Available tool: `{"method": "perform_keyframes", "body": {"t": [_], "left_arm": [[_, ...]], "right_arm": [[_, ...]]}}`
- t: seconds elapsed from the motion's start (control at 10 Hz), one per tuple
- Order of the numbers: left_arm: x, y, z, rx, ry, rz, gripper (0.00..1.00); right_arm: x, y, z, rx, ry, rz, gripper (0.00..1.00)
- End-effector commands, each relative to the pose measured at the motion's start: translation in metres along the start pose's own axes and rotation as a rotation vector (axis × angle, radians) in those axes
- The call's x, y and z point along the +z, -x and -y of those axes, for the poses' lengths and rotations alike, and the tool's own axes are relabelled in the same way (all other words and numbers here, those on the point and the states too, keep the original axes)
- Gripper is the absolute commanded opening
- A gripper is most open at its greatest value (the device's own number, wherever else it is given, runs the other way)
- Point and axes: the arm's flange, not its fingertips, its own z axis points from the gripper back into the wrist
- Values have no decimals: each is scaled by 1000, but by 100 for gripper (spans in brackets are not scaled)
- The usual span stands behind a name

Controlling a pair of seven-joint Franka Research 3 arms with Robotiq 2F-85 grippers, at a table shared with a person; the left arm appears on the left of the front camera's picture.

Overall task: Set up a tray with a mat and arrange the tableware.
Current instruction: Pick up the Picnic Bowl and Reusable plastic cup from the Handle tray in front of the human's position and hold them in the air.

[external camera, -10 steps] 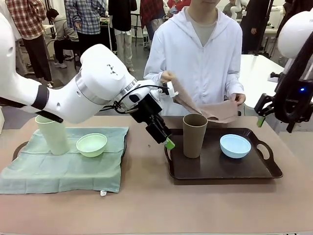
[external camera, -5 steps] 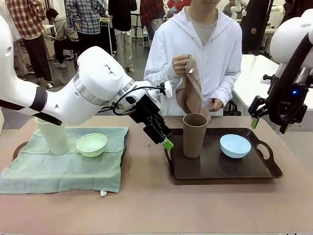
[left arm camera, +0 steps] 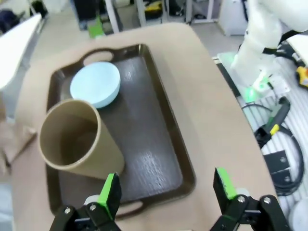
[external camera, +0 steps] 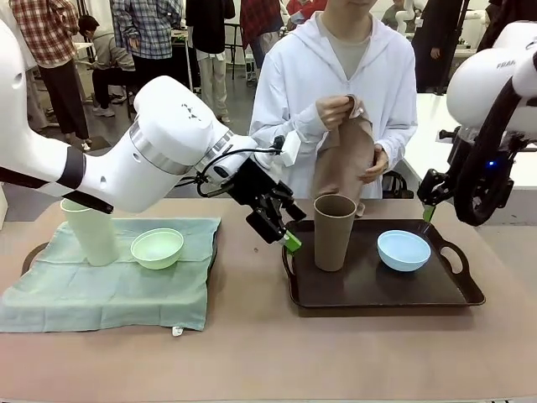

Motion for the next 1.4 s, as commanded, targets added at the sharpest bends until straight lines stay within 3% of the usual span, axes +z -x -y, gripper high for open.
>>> {"method": "perform_keyframes", "body": {"t": [0.0,0.4,0.7,0.9,1.1,1.2,1.3], "left_arm": [[-18,19,-11,-44,-5,63,100],[-41,45,-35,47,-146,80,100],[-53,50,-45,70,-184,81,100],[-62,56,-52,101,-176,51,100],[-59,55,-50,175,-152,-57,100],[-59,58,-50,112,-158,37,100],[-59,58,-50,112,-158,37,100]], "right_arm": [[-19,2,-1,-27,37,54,100],[-40,-2,-2,-5,-5,69,100],[-48,-4,3,-6,-17,65,100],[-54,-8,2,-7,-40,73,100],[-53,-11,4,-89,-96,36,100],[-49,-8,4,-17,-11,56,100],[-49,-8,4,-17,-11,56,100]]}}
